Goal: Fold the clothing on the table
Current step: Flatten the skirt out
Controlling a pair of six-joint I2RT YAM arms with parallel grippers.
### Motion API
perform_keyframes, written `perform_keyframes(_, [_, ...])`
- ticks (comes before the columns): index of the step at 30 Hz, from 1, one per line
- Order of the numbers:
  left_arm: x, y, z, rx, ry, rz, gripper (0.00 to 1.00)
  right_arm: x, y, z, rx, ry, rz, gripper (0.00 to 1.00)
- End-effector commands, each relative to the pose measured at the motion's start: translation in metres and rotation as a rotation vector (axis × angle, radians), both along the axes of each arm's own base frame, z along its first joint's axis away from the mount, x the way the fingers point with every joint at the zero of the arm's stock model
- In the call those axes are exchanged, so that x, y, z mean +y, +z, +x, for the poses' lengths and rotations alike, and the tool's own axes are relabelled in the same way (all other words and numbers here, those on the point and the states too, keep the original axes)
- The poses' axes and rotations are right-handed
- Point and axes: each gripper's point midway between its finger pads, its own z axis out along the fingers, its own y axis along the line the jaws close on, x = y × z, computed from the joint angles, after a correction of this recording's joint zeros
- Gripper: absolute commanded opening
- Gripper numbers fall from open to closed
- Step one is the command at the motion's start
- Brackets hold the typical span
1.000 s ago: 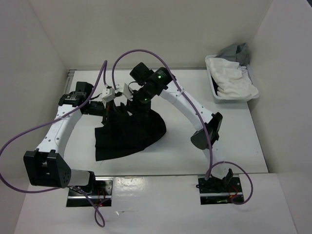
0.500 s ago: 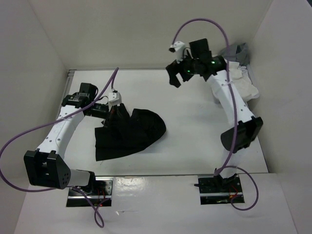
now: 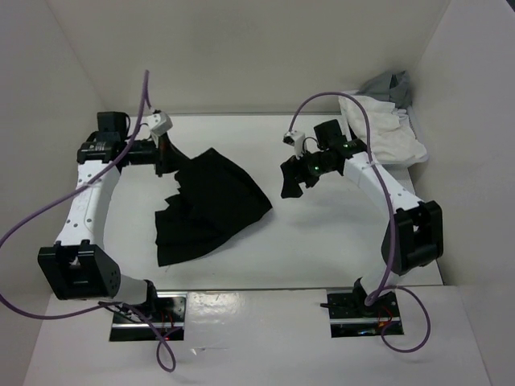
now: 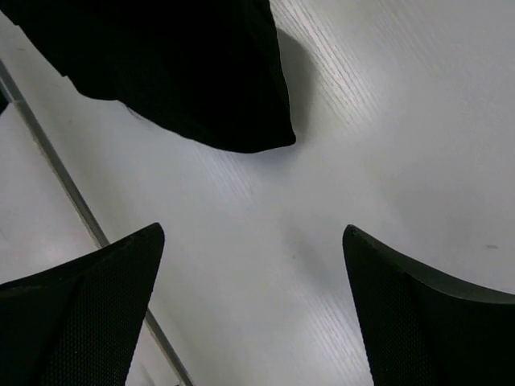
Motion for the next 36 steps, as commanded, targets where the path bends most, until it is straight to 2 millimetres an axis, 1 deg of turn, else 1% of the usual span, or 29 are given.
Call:
perform_keyframes(1, [0.013,0.034,0.004,-0.023,-0.006,-0.142,0.00,0.032,0.012,0.013,-0.049,0.088,0.170,0.95])
perform_keyframes(4, [0.023,0.041,0.006,-0.035,0.024,-0.148,0.00,0.040,-0.006,0.015,0.003,0.111,0.195,0.92])
perform_keyframes(5, [0.023,0.041,0.006,-0.036,0.024,-0.148,0.00,0.043,-0.022,0.014,0.051,0.132,0.202,0.92])
perform_keyframes(7, [0.022,0.045,0.003,-0.045,0.016,-0.153,0.00,0.049,-0.029,0.019,0.072,0.159,0.225,0.92])
perform_keyframes(8, [0.022,0.044,0.002,-0.036,0.017,-0.154,0.00,0.054,-0.041,0.018,0.108,0.193,0.248,0.92])
perform_keyframes(10, [0.021,0.046,0.000,-0.045,0.016,-0.153,0.00,0.060,-0.048,0.020,0.125,0.227,0.278,0.91])
perform_keyframes(11, [0.022,0.041,0.001,-0.042,0.021,-0.145,0.00,0.065,-0.055,0.018,0.152,0.257,0.319,0.90])
perform_keyframes(13, [0.025,0.040,-0.001,-0.042,0.031,-0.145,0.00,0.072,-0.062,0.021,0.147,0.291,0.363,0.90])
perform_keyframes(15, [0.024,0.040,-0.002,-0.033,0.031,-0.147,0.00,0.076,-0.076,0.019,0.179,0.320,0.405,0.90])
perform_keyframes(17, [0.024,0.038,-0.004,-0.017,0.031,-0.148,0.00,0.081,-0.078,0.026,0.157,0.347,0.427,0.90])
perform_keyframes(19, [0.024,0.048,-0.006,-0.036,0.028,-0.143,0.00,0.084,-0.087,0.031,0.171,0.355,0.438,0.90])
perform_keyframes(20, [0.025,0.051,-0.005,-0.049,0.033,-0.131,0.00,0.087,-0.083,0.036,0.172,0.361,0.450,0.89])
perform_keyframes(21, [0.022,0.056,-0.007,-0.056,0.023,-0.130,0.00,0.087,-0.092,0.036,0.187,0.371,0.454,0.89])
perform_keyframes(22, [0.023,0.059,-0.007,-0.055,0.035,-0.118,0.00,0.088,-0.091,0.037,0.196,0.372,0.451,0.89])
perform_keyframes(23, [0.016,0.072,-0.009,-0.088,0.012,-0.113,0.00,0.088,-0.094,0.036,0.207,0.374,0.458,0.89])
perform_keyframes(24, [0.016,0.076,-0.008,-0.110,0.017,-0.092,0.00,0.088,-0.097,0.036,0.216,0.372,0.457,0.89])
perform_keyframes(25, [0.015,0.083,-0.011,-0.112,0.017,-0.091,0.00,0.089,-0.095,0.035,0.219,0.377,0.469,0.89])
perform_keyframes(26, [0.012,0.087,-0.009,-0.116,0.013,-0.080,0.00,0.088,-0.096,0.033,0.228,0.375,0.468,0.89])
perform_keyframes(27, [0.009,0.105,-0.011,-0.180,0.005,-0.058,0.00,0.089,-0.097,0.035,0.224,0.383,0.477,0.89])
perform_keyframes(29, [0.005,0.119,-0.014,-0.194,-0.011,-0.054,0.00,0.089,-0.094,0.034,0.227,0.386,0.475,0.89])
perform_keyframes(30, [0.005,0.126,-0.019,-0.207,-0.015,-0.049,0.00,0.089,-0.093,0.032,0.230,0.393,0.483,0.89])
perform_keyframes(31, [0.005,0.142,-0.020,-0.254,-0.019,-0.041,0.00,0.089,-0.093,0.032,0.230,0.393,0.483,0.89])
perform_keyframes(32, [0.005,0.145,-0.020,-0.263,-0.022,-0.037,0.00,0.089,-0.093,0.032,0.230,0.393,0.483,0.89])
perform_keyframes(33, [0.002,0.151,-0.028,-0.279,-0.052,-0.051,0.00,0.090,-0.092,0.032,0.232,0.397,0.491,0.89])
perform_keyframes(35, [-0.001,0.156,-0.032,-0.292,-0.079,-0.064,0.00,0.089,-0.093,0.029,0.237,0.403,0.500,0.89])
perform_keyframes(36, [-0.003,0.160,-0.038,-0.285,-0.098,-0.084,0.00,0.090,-0.089,0.029,0.226,0.405,0.501,0.89])
